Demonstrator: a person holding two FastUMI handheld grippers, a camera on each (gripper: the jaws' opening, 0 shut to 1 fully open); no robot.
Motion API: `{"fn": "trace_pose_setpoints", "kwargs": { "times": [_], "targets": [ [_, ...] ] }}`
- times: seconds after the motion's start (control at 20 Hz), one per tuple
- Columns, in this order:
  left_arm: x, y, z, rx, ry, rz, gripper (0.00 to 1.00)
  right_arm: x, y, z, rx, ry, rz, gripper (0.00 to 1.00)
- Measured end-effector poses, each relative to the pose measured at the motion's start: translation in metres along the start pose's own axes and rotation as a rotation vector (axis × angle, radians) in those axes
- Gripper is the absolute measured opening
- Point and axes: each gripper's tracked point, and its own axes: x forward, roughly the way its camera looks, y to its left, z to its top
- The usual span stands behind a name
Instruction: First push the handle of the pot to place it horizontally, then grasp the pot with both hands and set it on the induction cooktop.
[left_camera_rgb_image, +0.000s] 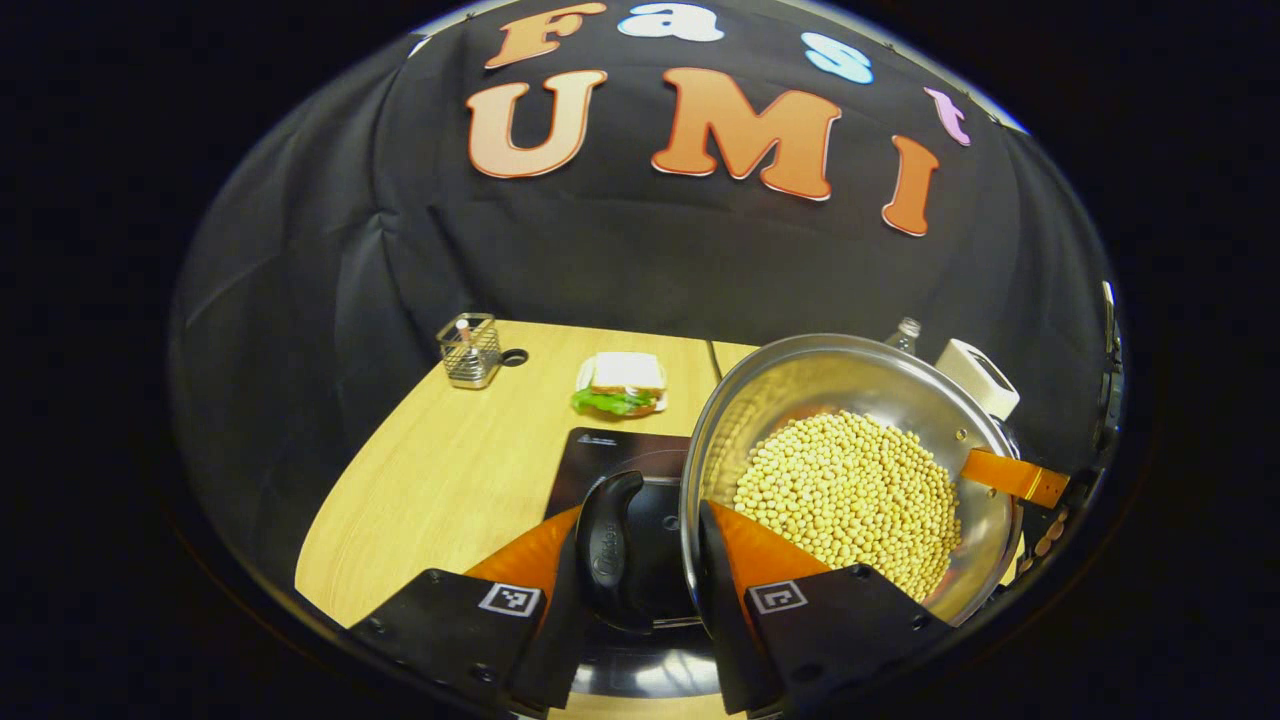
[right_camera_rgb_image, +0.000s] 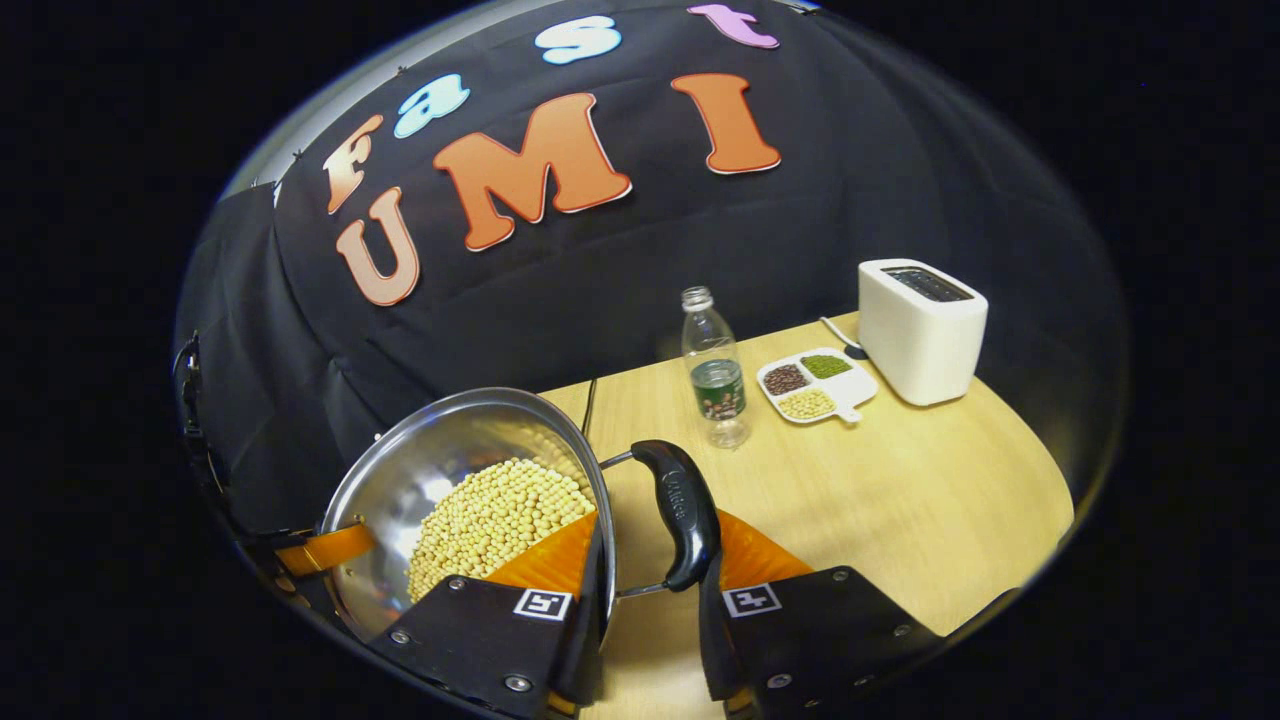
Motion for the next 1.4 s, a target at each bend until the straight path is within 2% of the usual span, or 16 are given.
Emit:
{"fn": "trace_pose_setpoints", "kwargs": {
  "times": [0.25, 0.35, 0.4, 0.45, 0.5, 0.55, 0.6, 0.65, 0.7, 0.75, 0.8, 0.85, 1.05, 1.2, 1.35, 1.4],
  "targets": [
    [0.022, 0.040, -0.008, -0.022, 0.036, 0.028, 0.64, 0.028, 0.030, -0.017, -0.019, 0.042, 0.019, 0.41],
    [0.027, 0.053, -0.011, -0.023, 0.045, 0.035, 0.61, 0.035, 0.039, -0.026, -0.024, 0.057, 0.022, 0.41],
    [0.028, 0.058, -0.016, -0.026, 0.050, 0.038, 0.61, 0.039, 0.044, -0.029, -0.024, 0.062, 0.024, 0.36],
    [0.032, 0.063, -0.018, -0.029, 0.055, 0.040, 0.58, 0.043, 0.047, -0.032, -0.024, 0.069, 0.025, 0.41],
    [0.032, 0.068, -0.022, -0.031, 0.061, 0.042, 0.64, 0.046, 0.050, -0.036, -0.025, 0.074, 0.026, 0.36],
    [0.035, 0.073, -0.023, -0.032, 0.065, 0.043, 0.64, 0.048, 0.052, -0.039, -0.029, 0.079, 0.027, 0.41],
    [0.037, 0.077, -0.026, -0.033, 0.069, 0.044, 0.59, 0.051, 0.055, -0.044, -0.030, 0.085, 0.027, 0.41],
    [0.039, 0.079, -0.028, -0.034, 0.076, 0.045, 0.59, 0.054, 0.056, -0.047, -0.031, 0.093, 0.026, 0.41],
    [0.042, 0.081, -0.031, -0.034, 0.082, 0.046, 0.61, 0.057, 0.057, -0.052, -0.031, 0.102, 0.024, 0.36],
    [0.047, 0.084, -0.033, -0.034, 0.089, 0.046, 0.59, 0.060, 0.056, -0.056, -0.030, 0.112, 0.022, 0.41],
    [0.051, 0.085, -0.037, -0.034, 0.096, 0.045, 0.65, 0.064, 0.056, -0.059, -0.027, 0.119, 0.018, 0.41],
    [0.054, 0.086, -0.042, -0.034, 0.104, 0.044, 0.59, 0.065, 0.056, -0.063, -0.026, 0.129, 0.015, 0.41],
    [0.061, 0.084, -0.050, -0.051, 0.138, 0.035, 0.64, 0.072, 0.051, -0.073, -0.027, 0.155, 0.004, 0.41],
    [0.066, 0.083, -0.055, -0.061, 0.153, 0.031, 0.59, 0.076, 0.048, -0.077, -0.028, 0.168, -0.001, 0.41],
    [0.064, 0.083, -0.054, -0.055, 0.156, 0.030, 0.64, 0.075, 0.047, -0.078, -0.031, 0.176, -0.003, 0.45],
    [0.064, 0.083, -0.056, -0.053, 0.158, 0.033, 0.60, 0.077, 0.047, -0.078, -0.032, 0.180, -0.001, 0.46]
  ]
}}
